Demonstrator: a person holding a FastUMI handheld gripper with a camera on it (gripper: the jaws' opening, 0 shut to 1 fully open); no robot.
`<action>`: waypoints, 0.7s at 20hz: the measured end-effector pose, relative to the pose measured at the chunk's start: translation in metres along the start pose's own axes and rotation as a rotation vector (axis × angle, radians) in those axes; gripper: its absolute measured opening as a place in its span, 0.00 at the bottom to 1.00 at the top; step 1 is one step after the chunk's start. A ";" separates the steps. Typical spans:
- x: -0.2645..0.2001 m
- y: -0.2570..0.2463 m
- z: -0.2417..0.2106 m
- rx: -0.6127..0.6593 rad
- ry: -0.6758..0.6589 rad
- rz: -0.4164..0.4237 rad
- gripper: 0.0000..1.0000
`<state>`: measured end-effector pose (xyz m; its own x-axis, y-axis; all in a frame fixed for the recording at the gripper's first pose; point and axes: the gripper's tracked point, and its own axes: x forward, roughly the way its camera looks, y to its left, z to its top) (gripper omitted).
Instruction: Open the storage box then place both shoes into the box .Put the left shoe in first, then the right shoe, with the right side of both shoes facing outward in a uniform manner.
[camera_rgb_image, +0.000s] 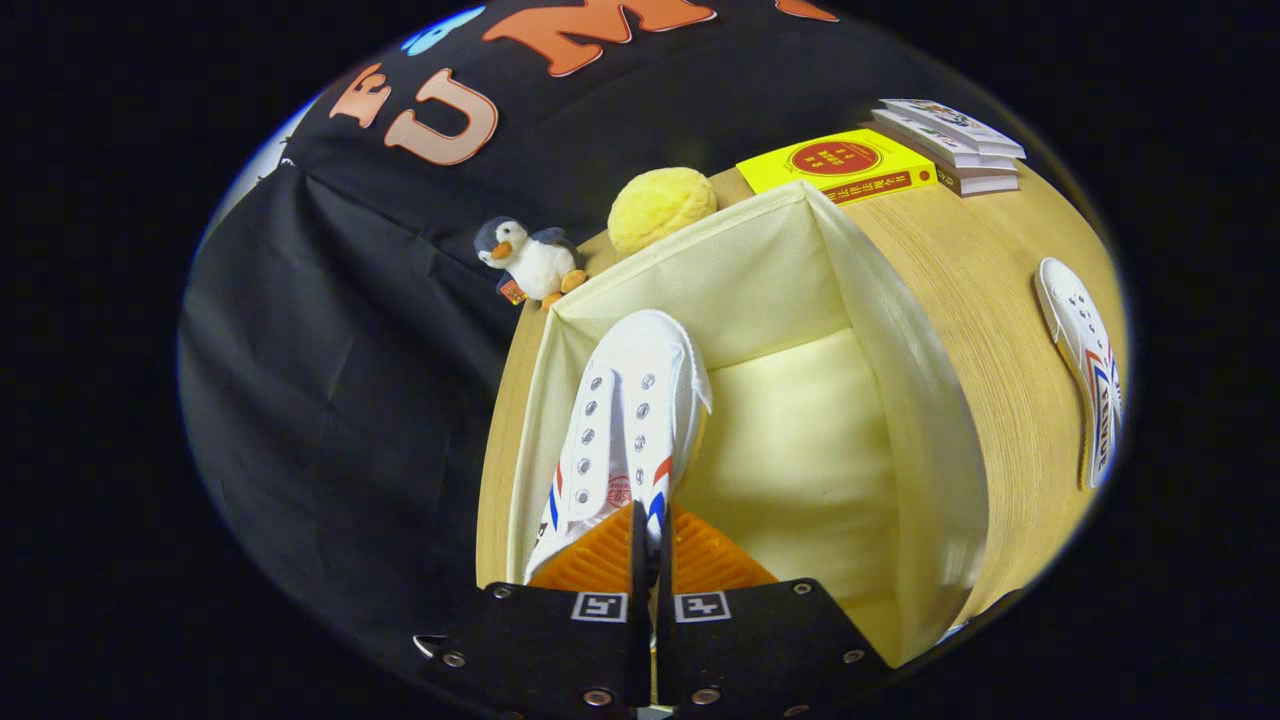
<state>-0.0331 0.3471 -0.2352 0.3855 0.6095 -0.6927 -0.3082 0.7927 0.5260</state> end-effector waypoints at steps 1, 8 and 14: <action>0.004 -0.003 -0.002 0.007 0.009 -0.002 0.03; -0.024 0.012 0.017 0.015 -0.045 0.083 0.76; -0.059 0.003 0.035 -0.033 -0.092 0.107 0.98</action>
<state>-0.0259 0.3142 -0.1755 0.4265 0.6904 -0.5843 -0.3799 0.7230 0.5770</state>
